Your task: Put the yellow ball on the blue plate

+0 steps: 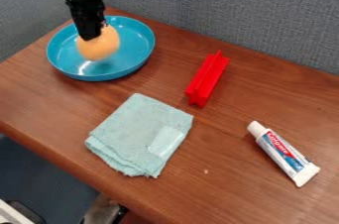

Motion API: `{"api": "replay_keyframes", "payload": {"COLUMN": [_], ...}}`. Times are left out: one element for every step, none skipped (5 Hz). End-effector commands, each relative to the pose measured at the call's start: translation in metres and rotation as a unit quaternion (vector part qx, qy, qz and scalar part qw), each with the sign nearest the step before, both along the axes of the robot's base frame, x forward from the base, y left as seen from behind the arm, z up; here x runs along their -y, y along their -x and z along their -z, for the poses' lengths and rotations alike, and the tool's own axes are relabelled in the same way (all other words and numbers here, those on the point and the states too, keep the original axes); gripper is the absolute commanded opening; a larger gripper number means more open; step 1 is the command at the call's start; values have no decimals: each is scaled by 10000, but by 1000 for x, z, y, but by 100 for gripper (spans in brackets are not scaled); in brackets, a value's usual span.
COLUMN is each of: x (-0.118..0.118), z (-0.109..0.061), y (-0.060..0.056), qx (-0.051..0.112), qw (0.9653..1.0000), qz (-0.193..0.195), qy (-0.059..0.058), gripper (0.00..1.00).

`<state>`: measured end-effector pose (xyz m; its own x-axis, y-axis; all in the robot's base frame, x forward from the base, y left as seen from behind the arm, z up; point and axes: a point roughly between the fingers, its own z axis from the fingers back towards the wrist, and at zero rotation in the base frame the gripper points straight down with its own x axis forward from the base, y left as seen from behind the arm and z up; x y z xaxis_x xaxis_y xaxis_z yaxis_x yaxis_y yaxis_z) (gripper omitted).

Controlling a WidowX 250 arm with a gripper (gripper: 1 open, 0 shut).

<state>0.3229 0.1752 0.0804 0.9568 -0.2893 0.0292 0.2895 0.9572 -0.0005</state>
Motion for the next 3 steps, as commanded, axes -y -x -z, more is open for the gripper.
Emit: {"api": "replay_keyframes", "payload": {"x": [-11,-13,-15], "z": [-13,-11,-9], "y": [-7,-9,-10], "qx": [245,232,229], "qw": [9996,9996,9995], "qz": [-144,-177,-214], "qy": [-67,-39,-12], "gripper": [0,0,0]}}
